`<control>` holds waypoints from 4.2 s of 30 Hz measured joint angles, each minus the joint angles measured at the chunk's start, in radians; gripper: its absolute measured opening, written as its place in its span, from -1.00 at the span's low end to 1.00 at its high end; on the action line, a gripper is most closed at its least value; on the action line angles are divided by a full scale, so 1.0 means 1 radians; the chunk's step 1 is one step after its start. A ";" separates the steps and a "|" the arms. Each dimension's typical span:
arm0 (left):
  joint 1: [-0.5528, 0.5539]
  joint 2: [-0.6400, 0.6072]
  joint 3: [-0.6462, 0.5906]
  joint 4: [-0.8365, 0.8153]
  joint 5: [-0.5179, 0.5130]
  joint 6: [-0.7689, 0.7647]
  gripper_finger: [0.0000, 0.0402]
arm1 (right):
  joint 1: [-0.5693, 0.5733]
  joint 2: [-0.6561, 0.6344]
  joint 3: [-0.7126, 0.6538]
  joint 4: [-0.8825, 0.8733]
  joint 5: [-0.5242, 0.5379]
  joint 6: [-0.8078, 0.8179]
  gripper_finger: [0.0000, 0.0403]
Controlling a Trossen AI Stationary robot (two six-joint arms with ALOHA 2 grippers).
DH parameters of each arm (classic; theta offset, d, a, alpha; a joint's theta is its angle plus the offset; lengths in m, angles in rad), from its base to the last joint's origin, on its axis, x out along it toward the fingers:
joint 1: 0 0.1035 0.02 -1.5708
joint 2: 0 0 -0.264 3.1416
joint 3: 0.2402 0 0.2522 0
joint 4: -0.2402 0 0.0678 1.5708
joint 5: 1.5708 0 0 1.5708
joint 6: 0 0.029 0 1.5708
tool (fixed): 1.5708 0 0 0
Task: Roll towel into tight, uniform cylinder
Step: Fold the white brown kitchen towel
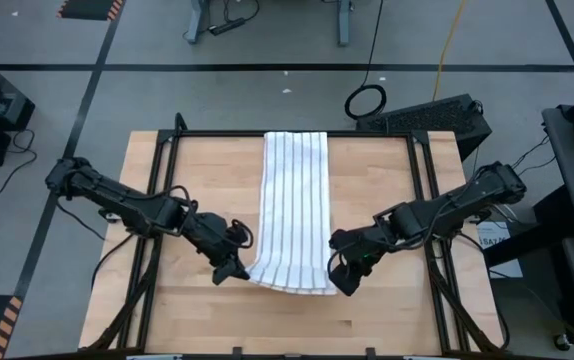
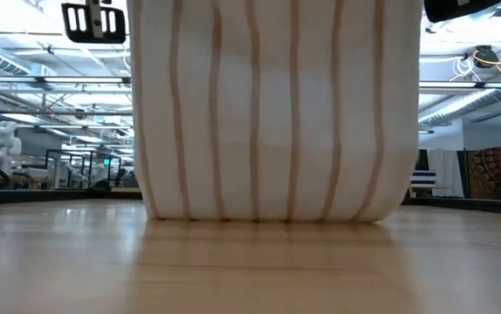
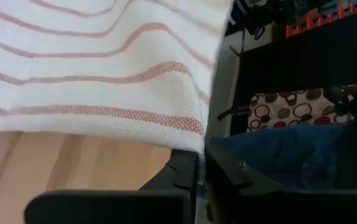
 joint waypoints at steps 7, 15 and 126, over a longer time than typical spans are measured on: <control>-0.059 0.000 0.000 0.001 0.003 -0.004 -0.85 | 0.017 0.000 0.000 0.010 -0.017 0.003 -0.17; -0.112 0.000 0.000 -0.076 -0.045 -0.027 -0.74 | 0.018 0.000 0.000 0.010 0.023 0.027 0.07; 1.117 0.501 0.130 -0.038 0.007 0.463 0.15 | -0.998 0.539 0.000 0.174 0.193 -0.371 -0.72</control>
